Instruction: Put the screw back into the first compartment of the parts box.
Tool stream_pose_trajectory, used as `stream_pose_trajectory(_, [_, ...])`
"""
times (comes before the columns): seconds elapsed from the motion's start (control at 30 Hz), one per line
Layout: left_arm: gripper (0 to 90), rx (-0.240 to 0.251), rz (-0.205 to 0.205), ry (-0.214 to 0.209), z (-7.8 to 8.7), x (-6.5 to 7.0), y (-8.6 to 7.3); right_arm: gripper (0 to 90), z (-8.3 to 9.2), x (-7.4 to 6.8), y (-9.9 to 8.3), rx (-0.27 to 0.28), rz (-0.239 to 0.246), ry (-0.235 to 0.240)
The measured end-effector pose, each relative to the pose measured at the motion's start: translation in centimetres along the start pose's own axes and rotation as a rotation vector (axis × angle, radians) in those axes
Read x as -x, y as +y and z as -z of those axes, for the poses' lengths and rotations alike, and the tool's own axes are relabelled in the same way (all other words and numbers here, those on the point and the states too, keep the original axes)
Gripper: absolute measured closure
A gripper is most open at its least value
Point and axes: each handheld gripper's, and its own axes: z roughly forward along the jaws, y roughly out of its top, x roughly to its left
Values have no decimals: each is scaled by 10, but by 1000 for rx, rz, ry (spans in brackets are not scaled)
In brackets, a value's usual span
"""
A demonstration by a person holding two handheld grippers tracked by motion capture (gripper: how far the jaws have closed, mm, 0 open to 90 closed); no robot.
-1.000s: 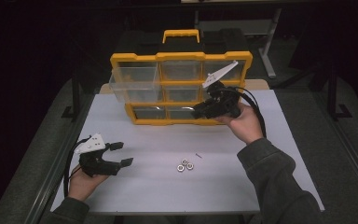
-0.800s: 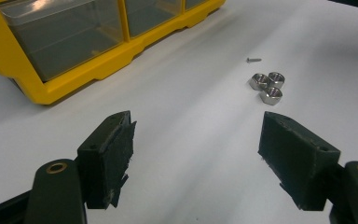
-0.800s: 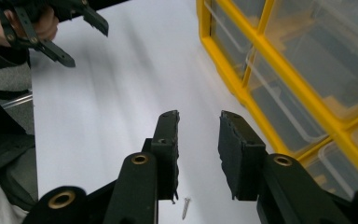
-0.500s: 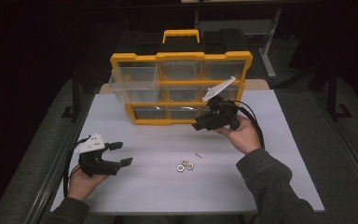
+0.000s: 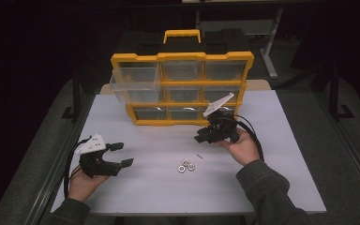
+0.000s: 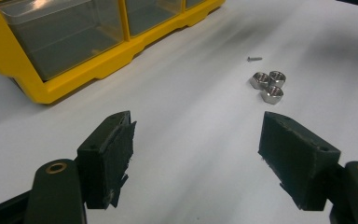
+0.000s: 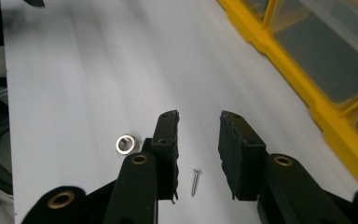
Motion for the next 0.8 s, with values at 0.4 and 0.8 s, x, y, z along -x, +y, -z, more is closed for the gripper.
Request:
stream_pose_trajectory(0.4, [254, -6, 3, 3, 1, 0, 0, 662, -30, 5, -23, -52, -22, 1])
stream_pose_trajectory(0.8, [253, -4, 3, 3, 1, 0, -1, 671, -50, 6, -40, -88, -29, -7])
